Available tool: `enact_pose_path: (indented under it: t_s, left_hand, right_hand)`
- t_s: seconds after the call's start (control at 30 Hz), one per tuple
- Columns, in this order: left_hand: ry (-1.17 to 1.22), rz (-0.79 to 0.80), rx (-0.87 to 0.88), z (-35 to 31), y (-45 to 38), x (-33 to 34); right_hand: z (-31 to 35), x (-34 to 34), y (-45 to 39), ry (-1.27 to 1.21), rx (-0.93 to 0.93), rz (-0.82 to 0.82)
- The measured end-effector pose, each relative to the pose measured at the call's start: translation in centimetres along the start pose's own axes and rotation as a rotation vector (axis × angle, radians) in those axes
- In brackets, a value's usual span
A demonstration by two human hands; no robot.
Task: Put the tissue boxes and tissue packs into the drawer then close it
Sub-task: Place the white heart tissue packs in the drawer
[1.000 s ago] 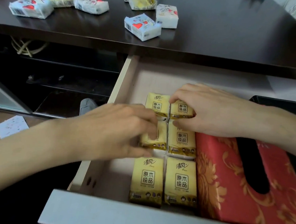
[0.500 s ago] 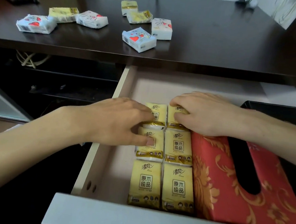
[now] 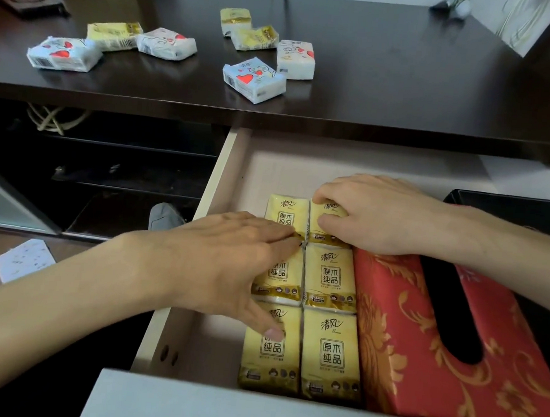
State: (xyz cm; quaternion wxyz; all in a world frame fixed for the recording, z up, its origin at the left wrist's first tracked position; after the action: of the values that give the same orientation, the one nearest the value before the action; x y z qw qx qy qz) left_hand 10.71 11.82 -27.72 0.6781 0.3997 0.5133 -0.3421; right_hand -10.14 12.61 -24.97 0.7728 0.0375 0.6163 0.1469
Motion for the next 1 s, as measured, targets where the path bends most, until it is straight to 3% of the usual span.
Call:
enact_pose_path:
  t_s: [0.23,0.4,0.57,0.67,0.83,1.0]
  left_hand:
    - [0.095,-0.140,-0.199,3.6,0.8,-4.0]
    - [0.291,-0.442,-0.472,9.0,1.6,-7.0]
    - [0.436,-0.634,-0.710,13.8,-0.1,-7.4]
    - [0.387,-0.624,-0.719,14.2,-2.7,-7.1]
    - [0.311,-0.466,-0.680,13.9,-5.9,-6.1]
    - [0.256,-0.432,-0.708,15.0,-5.3,-5.7]
  right_hand:
    - [-0.7,-2.4,-0.5,-0.211,-0.019,-0.240]
    - [0.3,-7.2,-2.5,-0.479,-0.054,-0.396]
    - [0.4,-9.9,-8.0,-0.519,-0.074,-0.519]
    - [-0.3,-10.4,-11.5,-0.488,-0.084,-0.547]
    - [-1.4,-10.6,-14.9,-0.371,-0.088,-0.461]
    - [-1.5,-10.5,-15.1,-0.343,-0.067,-0.406]
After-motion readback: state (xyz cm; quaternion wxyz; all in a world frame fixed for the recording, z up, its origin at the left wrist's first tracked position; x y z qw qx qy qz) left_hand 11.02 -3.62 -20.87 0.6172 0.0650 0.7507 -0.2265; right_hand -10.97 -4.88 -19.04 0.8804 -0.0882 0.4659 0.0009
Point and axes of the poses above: each hand's wrist, its own y-axis away from the middle knuckle, its own x-axis out of the palm, z = x × y, the point moved 1 cm from there along -y, towards the middle knuckle, and after that the axes turned 11 degrees about -y, right-handed, at the moved point
